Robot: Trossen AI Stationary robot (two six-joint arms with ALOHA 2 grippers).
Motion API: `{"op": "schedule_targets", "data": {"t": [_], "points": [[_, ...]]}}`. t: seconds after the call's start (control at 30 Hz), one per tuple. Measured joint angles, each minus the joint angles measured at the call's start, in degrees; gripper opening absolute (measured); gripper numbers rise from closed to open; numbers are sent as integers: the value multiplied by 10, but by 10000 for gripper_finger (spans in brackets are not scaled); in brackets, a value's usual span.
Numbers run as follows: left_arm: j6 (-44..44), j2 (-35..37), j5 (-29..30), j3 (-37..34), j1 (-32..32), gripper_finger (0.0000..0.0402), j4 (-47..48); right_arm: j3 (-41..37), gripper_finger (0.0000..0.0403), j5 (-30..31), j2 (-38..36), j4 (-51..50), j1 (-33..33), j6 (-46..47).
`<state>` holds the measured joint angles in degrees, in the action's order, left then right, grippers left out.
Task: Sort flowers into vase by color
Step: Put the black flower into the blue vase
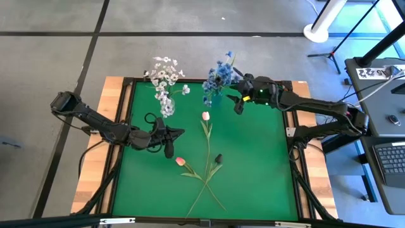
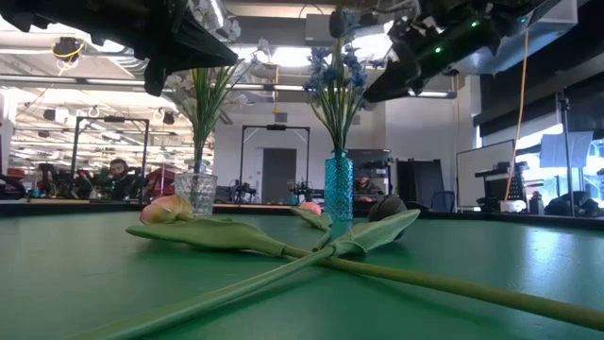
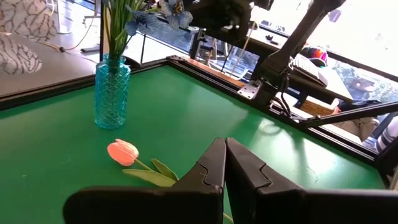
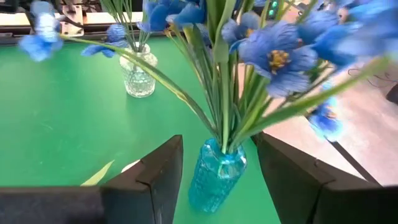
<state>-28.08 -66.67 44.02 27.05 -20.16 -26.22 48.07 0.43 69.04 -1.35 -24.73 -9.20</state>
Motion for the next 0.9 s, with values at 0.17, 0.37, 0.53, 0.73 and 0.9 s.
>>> {"op": "schedule_targets", "data": {"t": [0.17, 0.37, 0.53, 0.73, 0.9], "points": [[-1, 0, 2, 0, 0, 0, 0, 0, 207, 0, -47, -58, 0, 16], [-11, 0, -30, 0, -4, 0, 0, 0, 207, -57, -84, -133, 0, 64], [-16, 0, -44, 0, -27, 0, 1, 0, 207, -119, -98, -157, 48, 102], [-28, 0, -45, 0, -64, 0, 1, 0, 207, -61, -116, -158, 177, 111], [-54, 0, -45, 0, -86, 0, 10, 0, 207, 15, -118, -156, 282, 126]]}}
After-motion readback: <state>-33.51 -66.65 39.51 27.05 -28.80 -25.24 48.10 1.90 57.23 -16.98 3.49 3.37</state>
